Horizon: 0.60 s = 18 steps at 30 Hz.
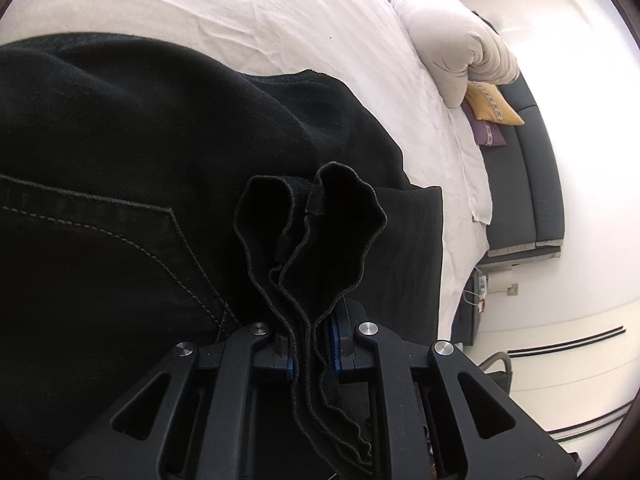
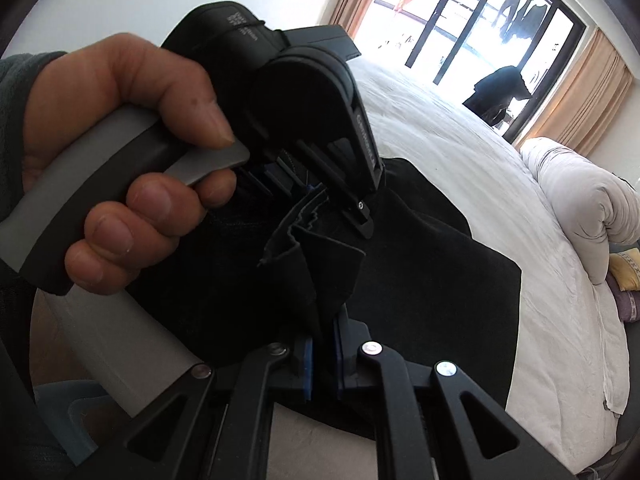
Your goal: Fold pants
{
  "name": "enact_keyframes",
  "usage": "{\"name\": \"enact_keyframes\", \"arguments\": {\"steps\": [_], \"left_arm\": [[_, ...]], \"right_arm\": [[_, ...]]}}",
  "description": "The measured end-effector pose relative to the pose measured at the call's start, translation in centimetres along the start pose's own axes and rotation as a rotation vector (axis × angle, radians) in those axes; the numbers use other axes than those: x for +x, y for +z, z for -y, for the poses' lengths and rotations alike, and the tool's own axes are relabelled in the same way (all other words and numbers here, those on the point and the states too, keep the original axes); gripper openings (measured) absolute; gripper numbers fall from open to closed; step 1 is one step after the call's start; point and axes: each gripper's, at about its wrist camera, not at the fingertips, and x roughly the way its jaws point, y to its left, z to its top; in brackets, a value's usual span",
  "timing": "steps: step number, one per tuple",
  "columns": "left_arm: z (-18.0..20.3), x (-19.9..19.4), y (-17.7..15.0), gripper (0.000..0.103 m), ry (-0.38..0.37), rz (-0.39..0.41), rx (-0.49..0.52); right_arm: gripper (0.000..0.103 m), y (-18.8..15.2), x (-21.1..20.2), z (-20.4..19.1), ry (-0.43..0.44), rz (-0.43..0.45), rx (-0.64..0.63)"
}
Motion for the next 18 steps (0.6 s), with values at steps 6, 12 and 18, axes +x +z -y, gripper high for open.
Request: {"name": "enact_keyframes", "arguments": {"steps": [6,12,18], "left_arm": [[0.6,0.0,1.2,0.011,0.026,0.019,0.012],[-0.3,-0.9,1.0,0.011,0.041,-0.003,0.004],[3.5,-3.7,2.0,0.016,0.28,0.112,0.087]], "right_arm": [[0.009,0.5,0.2,-0.2,0.015,0.014,-0.006],[0.016,0.2,2.3,-1.0,0.053,-0.033,-0.016],[0.052,-0.7,2.6,1.7,0.245,-0.054,0.17]]}}
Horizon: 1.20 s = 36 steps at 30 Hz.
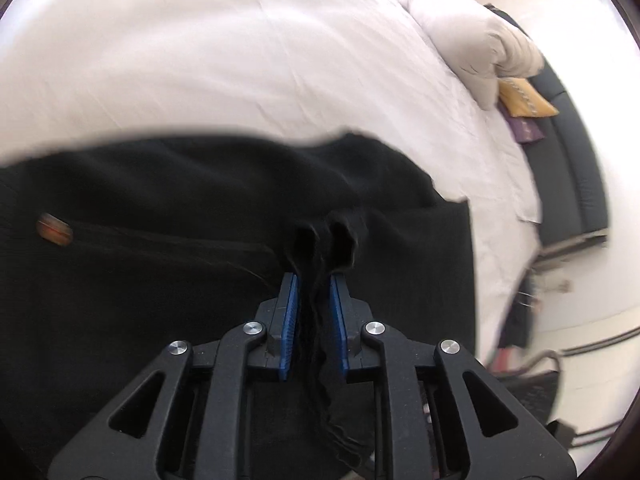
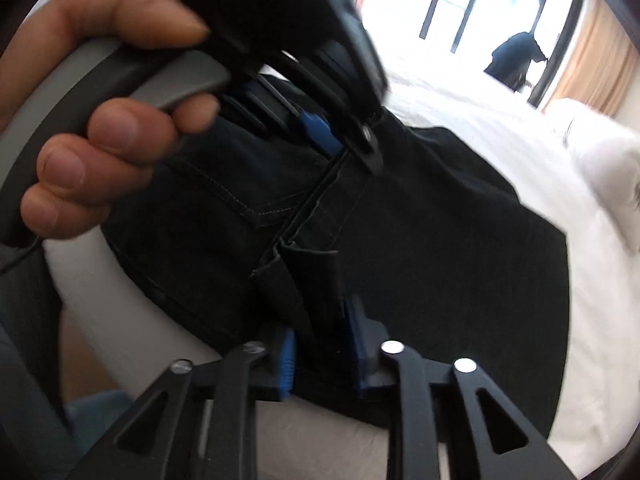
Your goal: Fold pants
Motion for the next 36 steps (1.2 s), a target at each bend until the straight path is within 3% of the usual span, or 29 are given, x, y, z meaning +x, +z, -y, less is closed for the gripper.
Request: {"name": "enact_keyframes", "arguments": {"steps": [2,4,6,8,10,13,14,16,17,18,20,22,24,27,29,31,32,34,36], "left_arm": [[0.5,-1.9,0.8,0.016,0.065,0.059,0.02],[1.9,-3.0,1.2,0.016,0.063,0.094,0.054],[4.1,-3.0,1.0,0.016,0.015,0.106,0.111],[5.9,-1.5,0.2,0.016,-0.071,0.079,0.167],[6.7,1.1,-0.6,0.016,-0.096,0.028,0.18],[6.1,5.5,-2.0,0.016,-0.089,-0.079,0.14],[5.5,6.1,-2.5,0.016,-0.09,-0.084,0.144],[5.0,6.5,-2.7,0.016,-0.128,-0.064,0.143],[4.5,6.6,-2.5,0.016,-0.145,-0.072,0.12],[4.0,6.2,-2.2,0.016,-0.154,-0.073,0.099],[3.8,5.7,-1.7,0.016,-0.13,-0.05,0.092],[3.9,5.2,-1.4,0.016,-0.102,-0.047,0.097],[5.0,4.5,-1.4,0.016,-0.07,-0.023,0.127],[6.9,3.6,-1.6,0.016,-0.103,-0.005,0.175],[7.6,3.6,-1.5,0.016,-0.12,-0.007,0.189],[7.9,4.6,-1.8,0.016,-0.08,-0.027,0.208],[7.7,5.4,-1.8,0.016,-0.056,-0.036,0.203],[6.9,6.2,-1.1,0.016,-0.094,-0.046,0.15],[6.2,6.2,-0.7,0.016,-0.128,-0.049,0.114]], "right_arm": [[0.069,0.0,-0.8,0.7,0.046,0.012,0.033],[0.071,0.1,-2.6,2.2,0.12,0.051,0.07],[0.071,0.1,-4.4,4.5,0.147,0.096,0.122],[0.071,-0.3,-5.4,7.8,0.155,0.135,0.246],[0.071,-0.8,-5.3,11.9,0.173,0.155,0.403],[0.071,-1.9,-3.5,17.5,0.346,0.205,0.606],[0.071,-3.0,-0.8,20.4,0.415,0.175,0.726],[0.07,-3.6,0.7,21.4,0.434,0.15,0.764],[0.06,-4.4,2.1,22.5,0.45,0.119,0.795],[0.039,-5.1,3.0,23.5,0.461,0.102,0.825],[0.032,-6.8,3.1,25.7,0.501,0.095,0.89],[0.033,-7.1,2.5,26.0,0.481,0.088,0.888],[0.044,-6.9,1.3,26.7,0.494,0.081,0.874],[0.061,-4.5,0.0,26.9,0.612,0.144,0.767],[0.067,-1.7,1.9,26.8,0.686,0.108,0.689],[0.067,0.8,6.6,27.8,0.685,0.005,0.669],[0.066,0.8,6.6,27.8,0.685,0.005,0.669],[0.063,1.3,9.3,29.9,0.747,0.0,0.744],[0.06,1.4,10.1,31.6,0.777,0.051,0.813]]}}
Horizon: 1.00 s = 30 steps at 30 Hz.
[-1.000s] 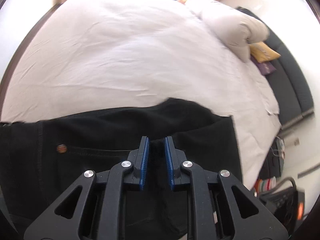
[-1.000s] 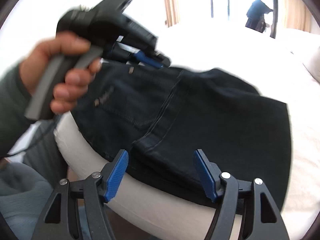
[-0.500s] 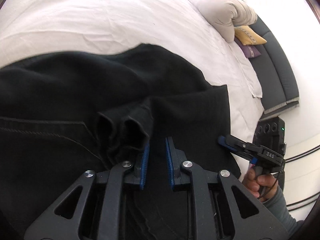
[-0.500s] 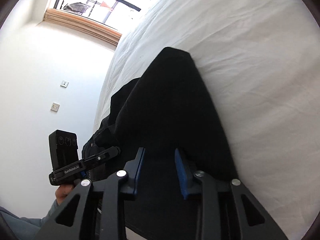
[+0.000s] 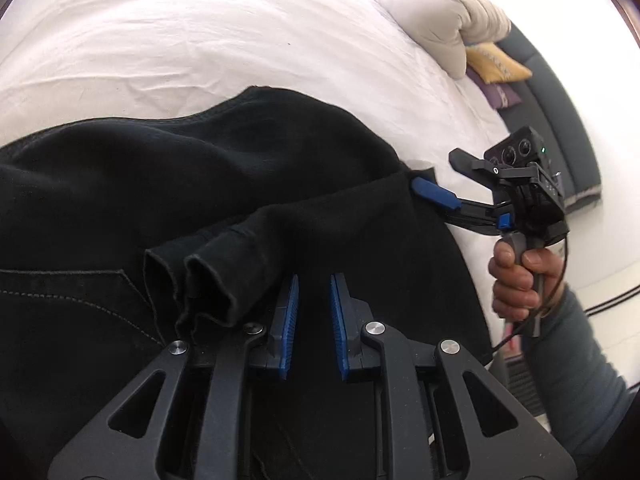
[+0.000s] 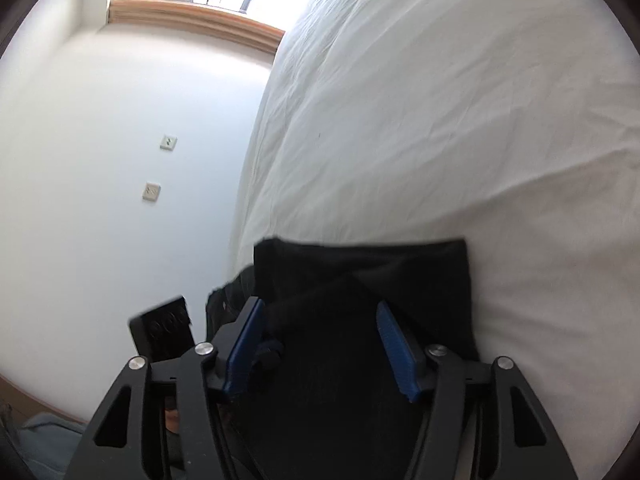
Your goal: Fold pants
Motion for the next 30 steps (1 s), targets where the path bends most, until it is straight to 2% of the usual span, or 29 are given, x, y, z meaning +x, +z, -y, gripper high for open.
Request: {"name": "enact_keyframes", "arguments": {"steps": [2,4,5,6,8,12,15,18,20,21,24,25,26,27,28,29,30], "left_arm": [[-0.1,-0.1,0.1,0.016,0.002,-0.009,0.015],[-0.3,0.0,0.1,0.016,-0.008,-0.007,0.015],[-0.5,-0.1,0.0,0.016,-0.019,-0.002,0.008],[-0.8,-0.2,0.0,0.016,-0.027,0.001,0.002],[-1.0,-0.2,-0.1,0.016,-0.036,0.01,-0.006],[-1.3,-0.6,-0.4,0.016,-0.04,0.018,-0.01],[-1.2,-0.6,-0.6,0.016,-0.041,0.027,-0.011],[-1.4,-1.2,-0.9,0.016,-0.038,0.04,-0.016],[-2.0,-3.2,-1.8,0.016,0.005,0.065,-0.012],[-2.0,-4.5,-2.1,0.016,0.019,0.083,-0.004],[-3.0,-9.4,-4.1,0.016,0.039,0.175,-0.019],[-3.8,-11.5,-5.2,0.016,0.056,0.21,-0.041],[-4.7,-13.3,-6.5,0.016,0.074,0.237,-0.067],[-5.6,-15.1,-8.1,0.016,0.09,0.27,-0.098],[-6.2,-16.3,-9.3,0.016,0.106,0.298,-0.121],[-6.9,-17.6,-10.9,0.017,0.133,0.324,-0.153],[-7.7,-18.7,-12.5,0.023,0.158,0.342,-0.192]], "right_arm": [[0.06,0.4,-0.5,0.3,0.026,0.02,0.009],[0.06,-0.9,-0.3,0.5,0.037,-0.049,-0.011],[0.06,-0.9,-0.3,0.5,0.037,-0.049,-0.011],[0.06,-2.6,-2.3,0.8,0.05,-0.082,-0.027],[0.06,-3.5,-2.8,0.7,0.055,-0.094,-0.024],[0.06,-7.5,-4.4,1.0,0.073,-0.159,-0.008],[0.06,-10.9,-4.7,0.2,0.039,-0.25,-0.018],[0.06,-14.7,-5.3,-0.8,0.026,-0.29,0.007],[0.061,-15.5,-5.6,-1.3,0.019,-0.293,0.008],[0.065,-16.1,-5.4,-1.8,0.01,-0.307,0.006],[0.068,-18.7,-5.9,-4.2,-0.055,-0.344,-0.053],[0.068,-19.2,-6.0,-5.3,-0.042,-0.329,-0.069],[0.068,-19.2,-6.8,-7.1,0.012,-0.263,-0.117],[0.068,-19.2,-6.8,-7.1,0.012,-0.263,-0.117],[0.068,-18.1,-6.2,-9.2,0.079,-0.195,-0.162],[0.068,-17.2,-5.5,-10.2,0.115,-0.167,-0.18],[0.068,-17.2,-5.5,-10.2,0.115,-0.167,-0.18]]}}
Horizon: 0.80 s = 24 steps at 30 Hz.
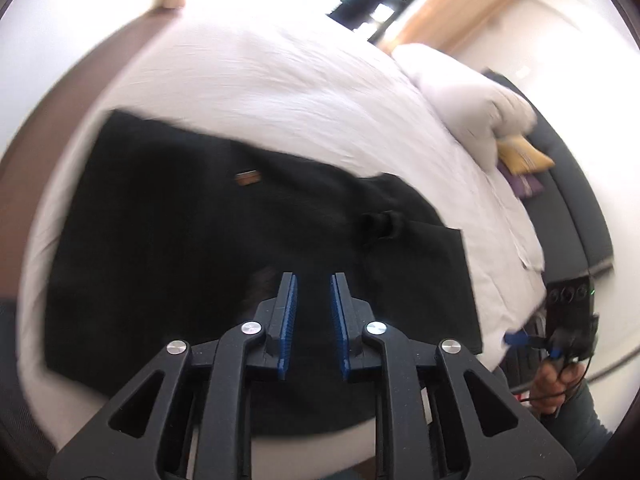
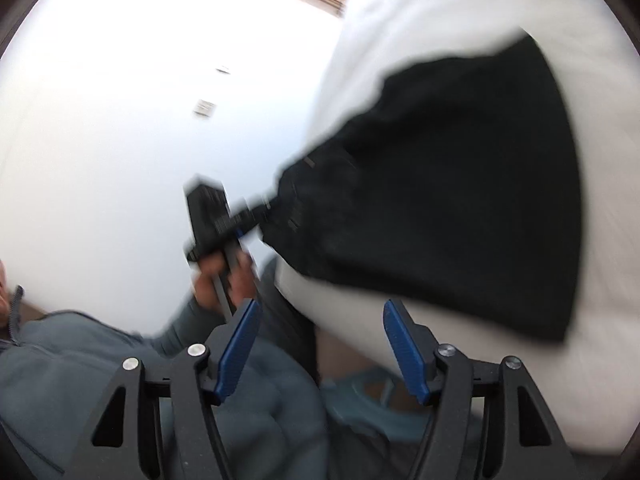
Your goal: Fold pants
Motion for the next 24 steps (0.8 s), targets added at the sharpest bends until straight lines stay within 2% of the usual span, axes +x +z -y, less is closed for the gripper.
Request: {"name": "enact_keyframes", "arguments": {"steps": [2,3,4,10,11,13,14,15,16,17,18,19,21,24], "left_arm": [[-2.4,-2.8,-2.1,0.049,0.039,0.04,-0.101],[-3.2,-3.8,-2.9,0.069,0.047,0.059,-0.147],[-4.3,-4.9,-3.8,0.074,0.042,0.087,-0.204],[-8.5,-5.7,-5.4,0.074,0.047,0.059,-0.415],[-8.9,-5.5,-5.6,0.074,0.043,0.051,-0.437],[-9.6,-5.2,-6.0,0.074,0.026,0.041,-0.463],[-9.8,-4.9,-6.1,0.074,0.024,0.04,-0.469],[-9.8,-4.6,-6.1,0.074,0.028,0.041,-0.467],[-9.7,-4.4,-6.0,0.075,0.024,0.047,-0.459],[-9.7,-4.4,-6.0,0.076,0.013,0.054,-0.457],[-9.5,-3.9,-6.1,0.077,0.005,0.06,-0.463],[-9.5,-3.5,-5.6,0.077,0.003,0.062,-0.481],[-9.4,-2.9,-5.2,0.078,-0.008,0.069,-0.495],[-9.3,-1.7,-4.7,0.079,-0.019,0.077,-0.502]], "right_arm": [[0.069,2.4,2.1,-0.9,0.061,0.019,-0.03],[0.069,3.7,3.7,-1.4,0.074,0.013,-0.044],[0.069,4.9,5.4,-1.7,0.078,0.004,-0.055],[0.069,9.4,14.8,-0.6,0.077,-0.075,0.0],[0.069,9.6,15.9,-0.3,0.053,-0.087,0.0],[0.07,9.6,17.4,1.6,-0.06,-0.105,0.048],[0.062,9.4,17.8,3.4,-0.066,-0.114,0.111],[0.052,9.2,17.5,4.6,-0.035,-0.085,0.15],[0.051,9.1,16.7,5.3,-0.016,-0.058,0.182],[0.056,9.0,16.0,5.4,-0.006,-0.033,0.21],[0.067,8.8,15.2,5.1,0.015,-0.005,0.209],[0.071,8.7,14.5,4.5,0.048,0.019,0.187],[0.074,8.4,13.2,3.6,0.101,0.058,0.153],[0.074,8.0,13.3,3.4,0.118,0.049,0.152]]}}
